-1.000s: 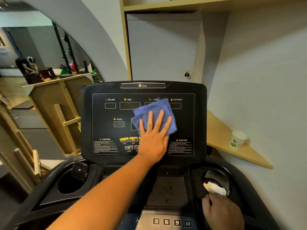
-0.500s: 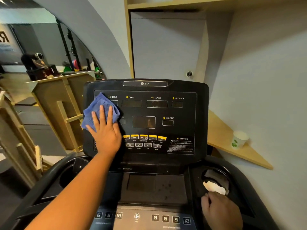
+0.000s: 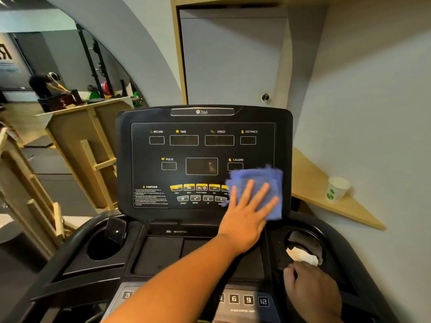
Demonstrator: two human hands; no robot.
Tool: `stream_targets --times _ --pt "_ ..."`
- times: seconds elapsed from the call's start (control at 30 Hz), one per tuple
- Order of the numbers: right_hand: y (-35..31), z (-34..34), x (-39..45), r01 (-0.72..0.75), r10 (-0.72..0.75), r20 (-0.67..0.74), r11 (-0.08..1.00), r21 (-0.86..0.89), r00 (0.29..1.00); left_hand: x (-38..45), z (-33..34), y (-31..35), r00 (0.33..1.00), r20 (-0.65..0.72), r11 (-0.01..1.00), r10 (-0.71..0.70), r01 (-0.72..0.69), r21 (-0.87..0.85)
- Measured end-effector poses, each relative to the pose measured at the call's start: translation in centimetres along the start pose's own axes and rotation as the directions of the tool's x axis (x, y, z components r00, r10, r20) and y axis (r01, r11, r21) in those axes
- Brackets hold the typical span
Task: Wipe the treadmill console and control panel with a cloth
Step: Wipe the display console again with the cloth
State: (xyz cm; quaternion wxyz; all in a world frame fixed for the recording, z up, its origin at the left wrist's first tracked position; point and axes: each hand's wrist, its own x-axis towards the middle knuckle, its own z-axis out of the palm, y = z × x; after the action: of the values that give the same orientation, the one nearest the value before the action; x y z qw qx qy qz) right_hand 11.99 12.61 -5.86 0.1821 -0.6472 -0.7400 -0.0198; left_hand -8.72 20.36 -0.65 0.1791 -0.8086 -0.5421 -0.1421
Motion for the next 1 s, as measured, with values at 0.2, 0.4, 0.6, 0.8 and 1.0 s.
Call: stream_targets --times 0.2,0.4,0.6,0.8,1.0 --pt "-0.3 -0.6 -0.1 -0.022 0.022 0.023 1.000 0.008 0.999 -1.0 -2.4 -5.4 0.929 0.127 0.934 0.347 -0.355 0.047" --pt "-0.6 -1.1 -0.3 -0.014 0.014 0.007 1.000 0.013 1.000 -5.4 -4.2 -11.4 0.956 0.127 0.960 0.265 -0.274 0.061" --pt "-0.7 -1.7 -0.5 0.105 -0.099 -0.122 0.993 0.045 0.988 -11.6 -5.1 -16.5 0.989 0.123 0.993 0.081 -0.091 0.078" --pt "-0.7 -2.2 -1.1 0.167 -0.158 -0.142 0.985 0.052 0.977 -15.6 -5.4 -18.1 0.979 0.161 0.991 -0.125 0.116 0.067" --pt "-2.1 -3.9 -0.7 -0.148 0.141 0.170 0.989 0.027 0.975 -18.3 -7.2 -18.6 0.919 0.208 0.936 -0.335 0.350 -0.039"
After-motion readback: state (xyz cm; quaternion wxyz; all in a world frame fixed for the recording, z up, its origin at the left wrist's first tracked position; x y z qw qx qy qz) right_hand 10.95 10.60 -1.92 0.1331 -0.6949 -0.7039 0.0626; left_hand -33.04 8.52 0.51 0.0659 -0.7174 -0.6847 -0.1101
